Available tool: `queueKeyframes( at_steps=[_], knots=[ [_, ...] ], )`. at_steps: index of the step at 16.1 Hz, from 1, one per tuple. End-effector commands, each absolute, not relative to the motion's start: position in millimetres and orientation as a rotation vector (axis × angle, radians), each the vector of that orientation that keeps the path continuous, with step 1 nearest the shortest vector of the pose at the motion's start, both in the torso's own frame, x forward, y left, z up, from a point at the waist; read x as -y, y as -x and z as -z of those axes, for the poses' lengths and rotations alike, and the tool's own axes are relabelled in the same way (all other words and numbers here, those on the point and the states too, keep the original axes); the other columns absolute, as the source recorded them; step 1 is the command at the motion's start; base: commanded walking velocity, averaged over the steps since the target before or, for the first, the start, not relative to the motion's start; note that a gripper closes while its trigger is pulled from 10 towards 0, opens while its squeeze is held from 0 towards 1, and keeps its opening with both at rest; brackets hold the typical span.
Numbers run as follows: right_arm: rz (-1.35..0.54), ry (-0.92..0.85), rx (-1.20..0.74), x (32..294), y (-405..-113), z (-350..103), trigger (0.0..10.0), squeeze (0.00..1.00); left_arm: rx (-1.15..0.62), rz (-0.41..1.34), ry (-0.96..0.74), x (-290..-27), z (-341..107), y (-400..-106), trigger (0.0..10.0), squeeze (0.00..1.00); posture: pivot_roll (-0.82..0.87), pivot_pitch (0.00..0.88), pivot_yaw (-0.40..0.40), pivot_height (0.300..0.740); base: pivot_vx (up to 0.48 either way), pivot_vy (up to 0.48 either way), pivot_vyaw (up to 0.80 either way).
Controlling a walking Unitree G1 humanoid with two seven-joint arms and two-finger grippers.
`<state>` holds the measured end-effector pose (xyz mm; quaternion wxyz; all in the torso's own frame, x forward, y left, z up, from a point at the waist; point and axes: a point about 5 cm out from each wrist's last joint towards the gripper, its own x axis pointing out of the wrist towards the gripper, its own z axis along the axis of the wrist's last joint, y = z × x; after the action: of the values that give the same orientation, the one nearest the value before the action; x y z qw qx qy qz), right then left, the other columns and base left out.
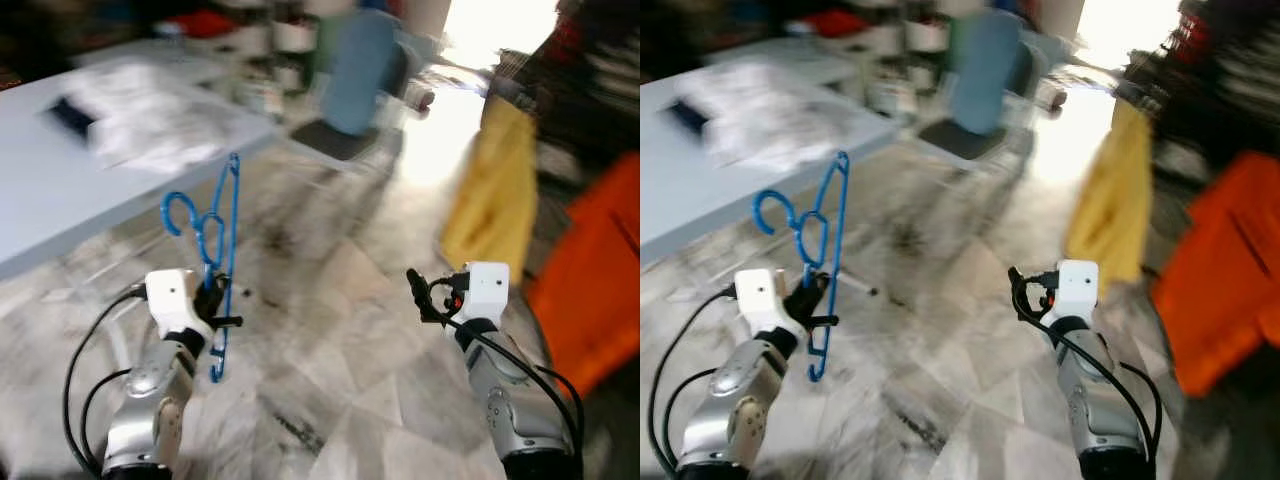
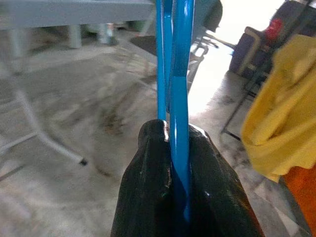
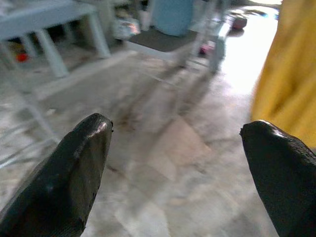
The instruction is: Hang hanger
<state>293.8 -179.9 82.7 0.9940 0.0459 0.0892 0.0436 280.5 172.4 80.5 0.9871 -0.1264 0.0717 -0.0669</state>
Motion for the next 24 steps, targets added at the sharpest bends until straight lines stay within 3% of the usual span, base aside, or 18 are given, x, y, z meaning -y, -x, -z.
queueKeyframes(
  at_steps=[1, 11, 15, 21, 24],
  knots=[
    [-0.067, -0.08, -0.18, 187, -293, -83, 10.0, 0.0, -0.147, 0.162, 0.266, -162, -81, -282, 10.0, 0.0, -0.1, 0.0, -0.008, 0.74, 0.0, 0.424, -0.51],
    [-0.07, -0.085, -0.174, 185, -296, -84, 10.0, 0.0, -0.158, 0.184, 0.259, -160, -81, -284, 10.0, 0.0, -0.1, 0.0, -0.005, 0.74, 0.0, 0.422, -0.52],
    [-0.072, -0.086, -0.172, 183, -297, -84, 10.0, 0.0, -0.165, 0.216, 0.241, -156, -81, -284, 10.0, 0.0, -0.1, 0.0, -0.003, 0.74, 0.271, 0.395, -0.76],
    [-0.069, -0.084, -0.172, 183, -296, -83, 10.0, 0.0, -0.185, 0.256, 0.234, -149, -78, -282, 10.0, 0.0, -0.1, 0.0, 0.0, 0.74, 0.453, 0.0, -0.77],
    [-0.071, -0.085, -0.169, 183, -296, -83, 10.0, 0.0, -0.191, 0.257, 0.232, -148, -77, -282, 10.0, 0.0, -0.1, 0.0, -0.001, 0.74, 0.456, 0.0, -0.14]
  ],
)
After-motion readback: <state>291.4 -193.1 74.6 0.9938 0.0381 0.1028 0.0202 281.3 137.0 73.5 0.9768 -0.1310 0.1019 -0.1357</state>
